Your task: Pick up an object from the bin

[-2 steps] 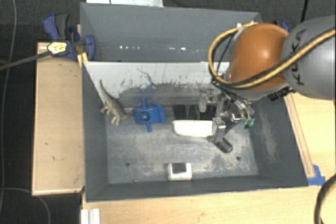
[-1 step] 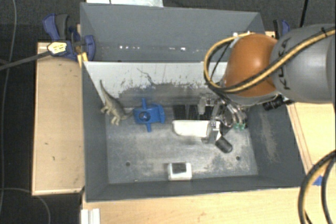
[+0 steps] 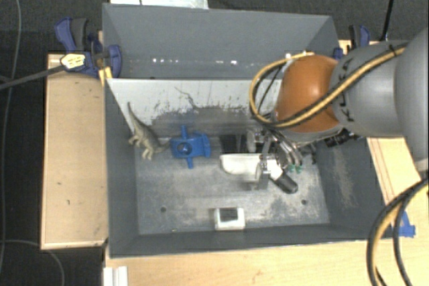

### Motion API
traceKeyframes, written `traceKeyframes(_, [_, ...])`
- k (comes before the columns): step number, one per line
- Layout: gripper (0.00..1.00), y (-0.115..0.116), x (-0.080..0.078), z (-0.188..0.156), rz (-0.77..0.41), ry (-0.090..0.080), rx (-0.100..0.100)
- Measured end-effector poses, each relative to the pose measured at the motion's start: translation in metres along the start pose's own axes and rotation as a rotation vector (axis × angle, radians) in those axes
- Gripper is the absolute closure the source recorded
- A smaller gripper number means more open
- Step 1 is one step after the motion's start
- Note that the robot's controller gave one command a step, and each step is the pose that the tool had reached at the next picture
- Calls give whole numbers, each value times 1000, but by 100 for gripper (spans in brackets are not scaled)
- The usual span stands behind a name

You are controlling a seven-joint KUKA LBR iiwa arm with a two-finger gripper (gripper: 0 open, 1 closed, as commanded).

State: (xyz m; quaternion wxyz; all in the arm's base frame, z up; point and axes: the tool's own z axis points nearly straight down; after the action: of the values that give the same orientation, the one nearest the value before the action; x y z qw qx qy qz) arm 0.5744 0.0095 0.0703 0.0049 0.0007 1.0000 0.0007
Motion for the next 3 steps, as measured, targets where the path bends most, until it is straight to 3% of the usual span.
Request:
traceKeyframes(1, [100,2,3,-4,71,-6,1])
traceKeyframes(3, [100,2,4,-5,81,-8,1])
